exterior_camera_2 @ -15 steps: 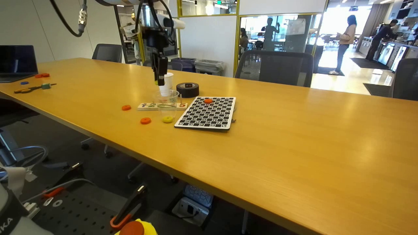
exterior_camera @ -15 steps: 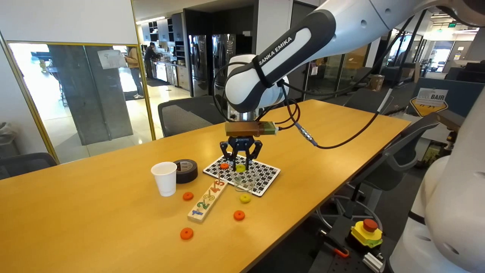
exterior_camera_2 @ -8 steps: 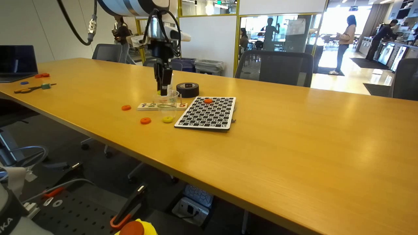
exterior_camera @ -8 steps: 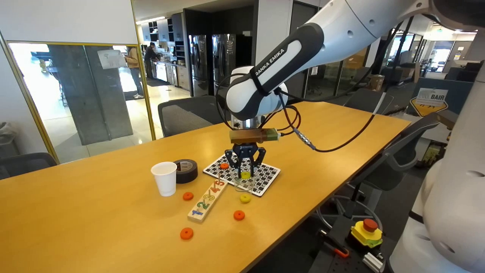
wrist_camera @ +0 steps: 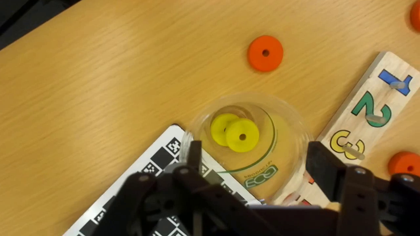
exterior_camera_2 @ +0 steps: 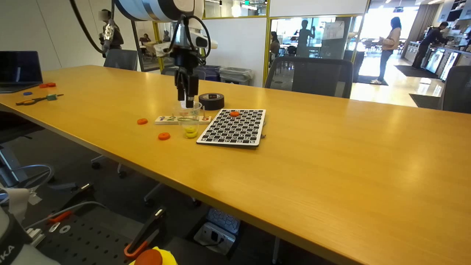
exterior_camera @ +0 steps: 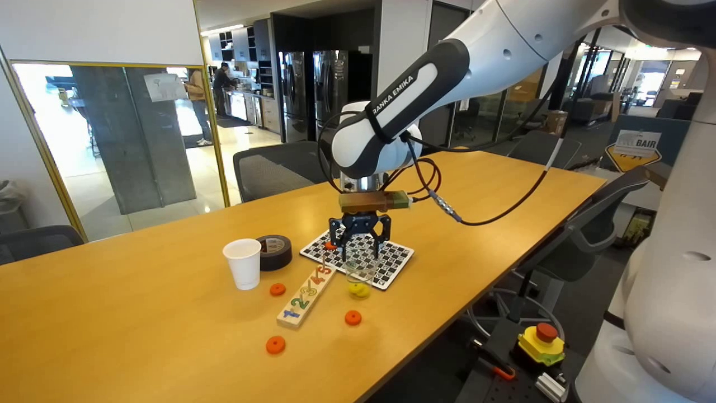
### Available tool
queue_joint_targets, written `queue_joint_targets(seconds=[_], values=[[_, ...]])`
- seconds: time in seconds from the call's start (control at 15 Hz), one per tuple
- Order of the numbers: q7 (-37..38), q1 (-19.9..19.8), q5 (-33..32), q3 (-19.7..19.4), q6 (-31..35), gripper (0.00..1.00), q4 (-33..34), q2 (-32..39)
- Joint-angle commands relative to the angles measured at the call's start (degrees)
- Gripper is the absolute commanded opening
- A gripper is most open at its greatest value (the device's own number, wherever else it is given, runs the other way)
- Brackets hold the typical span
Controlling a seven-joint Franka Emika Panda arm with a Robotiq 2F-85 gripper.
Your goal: Put the yellow discs on the table and then put the orange discs in the cup
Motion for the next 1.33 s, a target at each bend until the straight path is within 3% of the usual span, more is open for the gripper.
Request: queue_joint_targets(seconds=[0.0,0.2,0.8,1.27], values=[[-1.5,-0.2,-2.0,-0.1,2.8,1.0,3.8,1.6],[-2.3,-0.5,-3.8,-0.8,5.4,1.0,8.7,5.1],[-5.8,-1.6,-3.3,-4.5,5.1,1.0,31.0,26.6],[-5.6,-1.5,-2.4,-5.9,5.1,1.0,38.4,34.3]])
